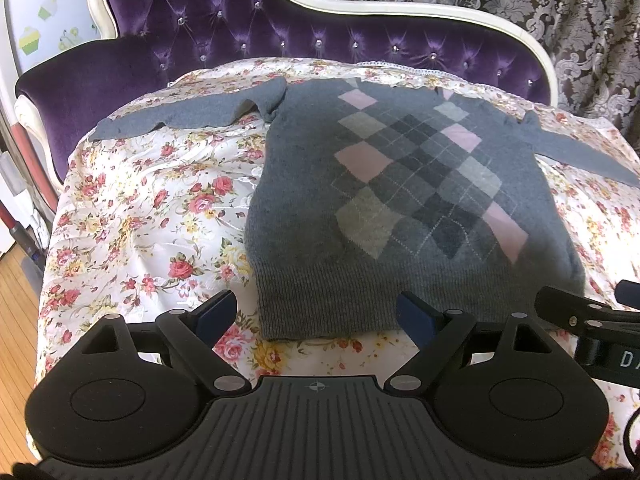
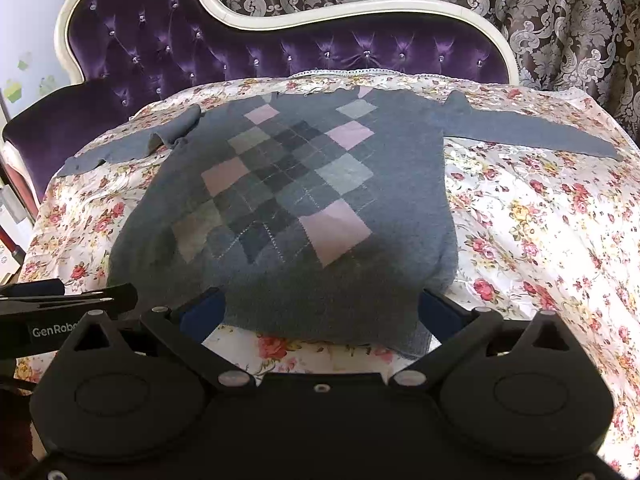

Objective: Fold small clothes

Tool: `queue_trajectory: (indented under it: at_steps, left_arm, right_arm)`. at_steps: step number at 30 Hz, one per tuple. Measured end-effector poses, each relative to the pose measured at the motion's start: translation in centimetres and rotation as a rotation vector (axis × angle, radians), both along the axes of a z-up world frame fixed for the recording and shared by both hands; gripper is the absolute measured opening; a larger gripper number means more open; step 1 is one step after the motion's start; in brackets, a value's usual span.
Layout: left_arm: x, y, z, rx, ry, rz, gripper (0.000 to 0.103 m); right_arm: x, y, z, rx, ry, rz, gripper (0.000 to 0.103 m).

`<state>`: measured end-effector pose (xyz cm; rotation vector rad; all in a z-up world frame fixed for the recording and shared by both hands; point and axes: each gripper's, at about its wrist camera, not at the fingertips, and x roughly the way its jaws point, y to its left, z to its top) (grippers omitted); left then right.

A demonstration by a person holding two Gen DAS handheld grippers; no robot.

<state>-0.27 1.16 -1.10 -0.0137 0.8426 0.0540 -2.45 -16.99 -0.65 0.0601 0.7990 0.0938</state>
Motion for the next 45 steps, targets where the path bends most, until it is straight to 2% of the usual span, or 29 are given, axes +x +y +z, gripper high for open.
queue_trajectory:
  at_steps: [39, 45]
  left_arm:
    - [1.3, 0.0, -0.3, -0.004, 0.018, -0.015, 0.087]
    - [2.6, -0.1, 0.1, -0.011, 0.009, -0.024, 0.087]
  right_arm:
    - [1.4, 0.4, -0.4, 0.027, 0.039, 0.013, 0.102]
    - [2.6, -0.3, -0.2, 0.084, 0.056, 0.008, 0.102]
